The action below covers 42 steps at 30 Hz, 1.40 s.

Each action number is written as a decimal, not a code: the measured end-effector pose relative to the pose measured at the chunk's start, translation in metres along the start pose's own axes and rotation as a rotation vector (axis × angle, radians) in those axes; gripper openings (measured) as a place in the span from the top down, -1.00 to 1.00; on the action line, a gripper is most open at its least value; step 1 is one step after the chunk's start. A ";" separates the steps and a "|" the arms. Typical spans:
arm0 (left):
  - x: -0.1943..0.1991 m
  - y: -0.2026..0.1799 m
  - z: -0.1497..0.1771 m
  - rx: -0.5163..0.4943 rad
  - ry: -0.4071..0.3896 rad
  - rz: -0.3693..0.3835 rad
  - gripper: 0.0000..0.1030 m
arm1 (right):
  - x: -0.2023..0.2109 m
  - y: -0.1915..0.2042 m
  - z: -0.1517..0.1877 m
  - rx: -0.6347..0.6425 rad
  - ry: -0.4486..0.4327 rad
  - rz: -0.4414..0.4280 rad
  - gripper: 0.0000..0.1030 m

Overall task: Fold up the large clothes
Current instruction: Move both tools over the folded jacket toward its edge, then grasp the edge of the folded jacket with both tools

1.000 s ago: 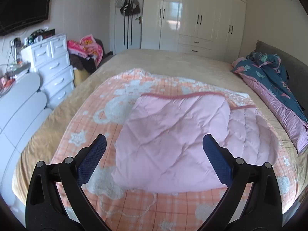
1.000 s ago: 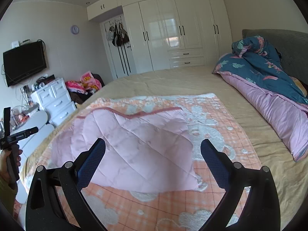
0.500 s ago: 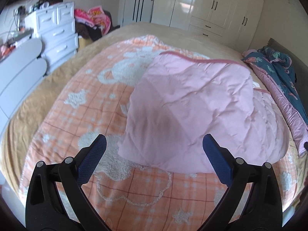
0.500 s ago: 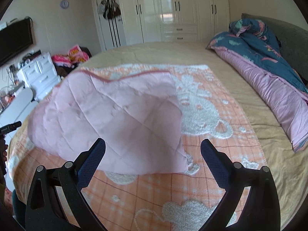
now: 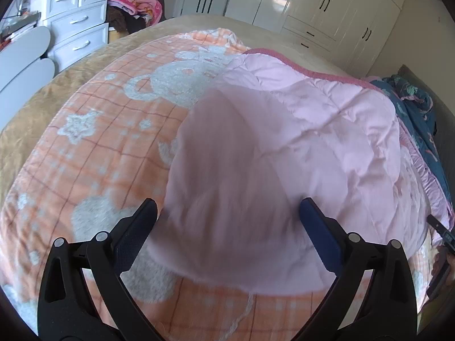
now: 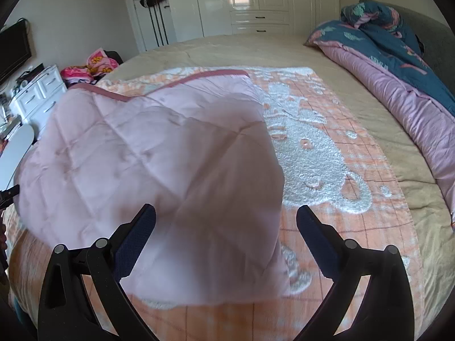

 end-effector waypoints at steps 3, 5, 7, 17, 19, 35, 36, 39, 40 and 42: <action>-0.006 -0.003 -0.006 -0.004 -0.006 -0.012 -0.79 | -0.013 -0.004 -0.003 -0.004 0.007 -0.004 -0.91; -0.008 -0.006 -0.009 -0.004 -0.013 -0.018 -0.61 | -0.018 -0.005 -0.005 -0.008 -0.002 -0.011 -0.89; -0.008 -0.011 -0.015 -0.016 -0.029 -0.026 -0.32 | -0.018 -0.005 -0.006 -0.005 -0.017 -0.019 -0.76; 0.010 -0.043 -0.061 -0.107 -0.111 -0.038 0.63 | 0.013 0.009 -0.042 0.033 -0.147 -0.063 0.69; 0.014 -0.048 -0.078 -0.111 -0.131 -0.029 0.64 | 0.022 0.004 -0.057 -0.014 -0.176 -0.087 0.73; -0.036 -0.044 -0.116 -0.090 -0.113 -0.109 0.66 | -0.041 -0.027 -0.084 -0.132 -0.087 0.044 0.78; -0.039 -0.043 -0.116 -0.091 -0.111 -0.116 0.66 | -0.048 -0.028 -0.079 -0.136 -0.072 0.050 0.78; -0.047 -0.041 -0.116 -0.094 -0.097 -0.129 0.66 | -0.063 -0.029 -0.067 -0.126 -0.038 0.068 0.78; -0.050 -0.040 -0.115 -0.095 -0.089 -0.134 0.66 | -0.066 -0.030 -0.064 -0.127 -0.031 0.068 0.78; -0.055 -0.038 -0.114 -0.093 -0.080 -0.140 0.66 | -0.072 -0.031 -0.057 -0.136 -0.017 0.069 0.77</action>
Point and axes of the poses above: each gripper's, at about its wrist camera, not at the fingertips, and x roughly against the way its jaws point, y to its left, z to its underside, the point moved 9 cm from there along -x, roughly the way its jaws point, and after that the axes turned 1 degree about y, right-handed, at the moved point
